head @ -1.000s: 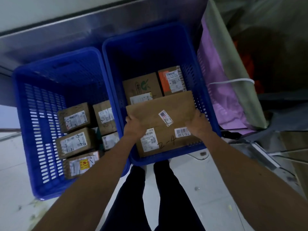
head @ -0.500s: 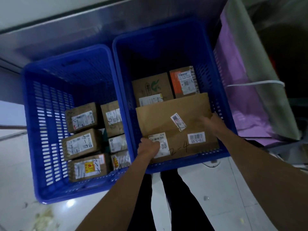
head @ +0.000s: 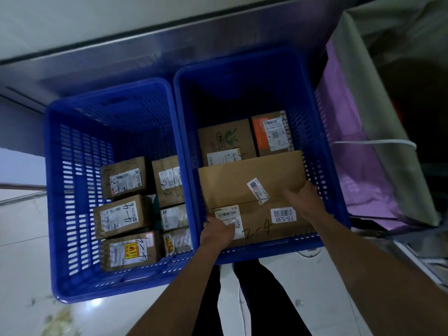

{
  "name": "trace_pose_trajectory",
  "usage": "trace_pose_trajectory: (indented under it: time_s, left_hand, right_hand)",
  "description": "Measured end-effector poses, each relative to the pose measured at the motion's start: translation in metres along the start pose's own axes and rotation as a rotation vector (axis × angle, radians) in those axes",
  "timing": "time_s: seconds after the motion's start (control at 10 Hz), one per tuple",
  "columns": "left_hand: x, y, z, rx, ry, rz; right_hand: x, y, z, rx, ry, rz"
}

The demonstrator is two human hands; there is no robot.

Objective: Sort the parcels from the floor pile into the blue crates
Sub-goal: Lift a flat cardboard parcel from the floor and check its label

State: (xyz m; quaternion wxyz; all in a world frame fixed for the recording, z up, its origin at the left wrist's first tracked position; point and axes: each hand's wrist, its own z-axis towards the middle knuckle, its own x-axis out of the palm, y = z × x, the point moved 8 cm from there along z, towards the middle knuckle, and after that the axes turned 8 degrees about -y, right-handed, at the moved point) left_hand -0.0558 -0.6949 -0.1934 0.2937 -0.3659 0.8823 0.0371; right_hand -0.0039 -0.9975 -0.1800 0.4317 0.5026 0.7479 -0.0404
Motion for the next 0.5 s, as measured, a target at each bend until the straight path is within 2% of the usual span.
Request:
trace_pose_trajectory:
  time_s: [0.2, 0.3, 0.4, 0.5]
  left_hand:
    - [0.006, -0.003, -0.02, 0.038, 0.053, 0.033]
    - [0.011, -0.003, -0.024, 0.098, 0.093, 0.006]
    - [0.05, 0.021, 0.021, 0.21, 0.158, -0.004]
    - [0.055, 0.03, 0.035, 0.264, 0.161, -0.02]
  right_hand:
    - [-0.003, -0.003, -0.001, 0.005, 0.1, -0.111]
    - [0.0, -0.004, -0.013, -0.032, 0.162, -0.346]
    - [0.002, 0.005, -0.036, -0.099, 0.133, -0.485]
    - [0.007, 0.026, -0.066, -0.238, 0.082, -0.517]
